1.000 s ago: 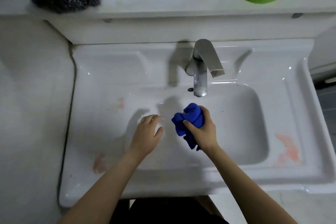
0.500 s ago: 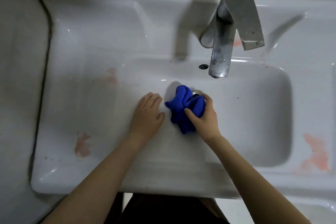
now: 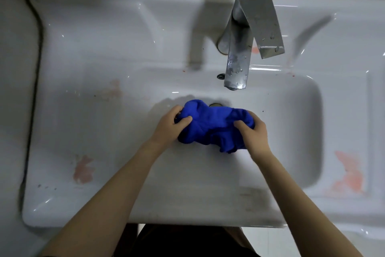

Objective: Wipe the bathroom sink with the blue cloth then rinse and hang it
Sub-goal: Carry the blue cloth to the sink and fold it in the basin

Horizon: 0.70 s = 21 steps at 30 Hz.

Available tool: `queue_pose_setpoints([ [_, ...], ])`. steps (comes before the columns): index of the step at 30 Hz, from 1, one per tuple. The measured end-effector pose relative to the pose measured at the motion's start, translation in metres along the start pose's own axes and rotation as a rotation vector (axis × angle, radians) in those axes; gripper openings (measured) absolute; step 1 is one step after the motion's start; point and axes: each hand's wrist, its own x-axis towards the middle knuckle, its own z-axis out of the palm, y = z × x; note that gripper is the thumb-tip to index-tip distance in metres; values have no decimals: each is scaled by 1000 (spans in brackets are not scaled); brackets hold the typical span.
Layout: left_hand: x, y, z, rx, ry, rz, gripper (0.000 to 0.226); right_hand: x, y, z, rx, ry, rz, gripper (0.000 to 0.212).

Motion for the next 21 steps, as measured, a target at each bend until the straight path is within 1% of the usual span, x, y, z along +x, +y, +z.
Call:
queue_pose_setpoints([
  [3,2,1,-16,105,-59,-21,19,6,-5,-36,-13,-137,21,26],
  [4,4,-2,-19,175,-73,-39,13,9,-3,-43,-61,-162,27,24],
  [5,6,-4,-19,257,-82,-53,10,12,1,-47,-148,-152,17,22],
  [7,7,-8,-14,422,-102,-55,29,18,14,-46,-392,-77,-40,20],
  [9,6,-10,-6,484,-115,-15,29,19,23,-37,-565,-16,-94,25],
  [10,4,-10,-3,494,-116,-4,27,19,26,-34,-600,1,-112,26],
  [11,3,-10,-1,503,-109,2,25,19,29,-33,-609,9,-122,26],
  [13,1,-7,-1,505,-64,26,23,19,31,-36,-552,6,-111,24],
  [15,4,-3,-2,483,43,89,20,20,30,-40,-458,-1,-77,19],
  [17,12,-2,-1,591,97,158,23,22,30,-41,-419,9,-66,16],
  [19,22,-5,5,768,57,203,31,24,32,-40,-462,49,-75,21],
  [21,27,-4,12,779,-3,193,32,24,32,-40,-483,70,-82,25],
])
